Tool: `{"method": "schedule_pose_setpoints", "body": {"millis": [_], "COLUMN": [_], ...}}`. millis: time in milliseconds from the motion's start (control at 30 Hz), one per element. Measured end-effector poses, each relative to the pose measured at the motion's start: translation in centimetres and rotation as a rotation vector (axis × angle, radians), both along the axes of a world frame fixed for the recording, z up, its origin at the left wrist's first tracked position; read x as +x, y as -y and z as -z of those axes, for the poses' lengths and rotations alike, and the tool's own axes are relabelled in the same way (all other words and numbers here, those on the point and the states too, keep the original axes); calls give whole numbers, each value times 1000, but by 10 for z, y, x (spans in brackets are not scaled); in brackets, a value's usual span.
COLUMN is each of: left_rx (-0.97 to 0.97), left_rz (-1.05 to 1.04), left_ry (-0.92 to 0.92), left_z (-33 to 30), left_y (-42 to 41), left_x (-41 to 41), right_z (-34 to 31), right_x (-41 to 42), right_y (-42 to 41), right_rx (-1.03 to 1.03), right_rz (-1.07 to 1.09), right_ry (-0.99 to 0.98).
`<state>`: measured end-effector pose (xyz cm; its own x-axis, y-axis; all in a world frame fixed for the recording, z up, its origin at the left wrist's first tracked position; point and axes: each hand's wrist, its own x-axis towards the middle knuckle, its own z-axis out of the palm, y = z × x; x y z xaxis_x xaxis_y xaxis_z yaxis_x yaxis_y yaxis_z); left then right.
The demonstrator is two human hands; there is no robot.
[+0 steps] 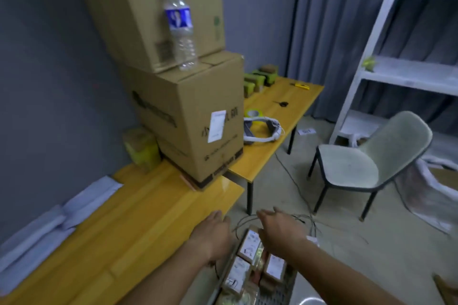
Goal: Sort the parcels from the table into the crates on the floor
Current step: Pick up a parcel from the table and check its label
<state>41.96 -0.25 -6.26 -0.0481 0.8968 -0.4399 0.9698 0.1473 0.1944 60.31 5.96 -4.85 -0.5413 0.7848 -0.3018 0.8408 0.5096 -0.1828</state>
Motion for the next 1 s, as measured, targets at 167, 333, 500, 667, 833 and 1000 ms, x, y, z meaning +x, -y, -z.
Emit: {"method": "schedule_pose_setpoints", "body": {"millis": [167, 333, 500, 667, 833, 1000], "left_rx": [29, 61, 46, 5, -13, -45], "left_rz": [-207, -381, -522, -669, -794, -927], "left_ry": [-37, -87, -86, -87, -92, -142], "left_z": [-52, -70, -66, -45, -23, 9], "left_y": [79, 157, 230, 300, 374, 441], "left_x": [-62, -132, -197, -276, -368, -459], "right_z": [-46, -69, -78, -76, -61, -38], "right_x": [-75, -155, -228, -311, -415, -513], "right_y": [47, 102, 147, 183, 235, 293], "right_rx": [20, 72, 69, 70, 57, 30], "right_rz": [-224, -427, -572, -642, -699, -777], "right_ry": [0, -36, 0, 14, 23, 56]}}
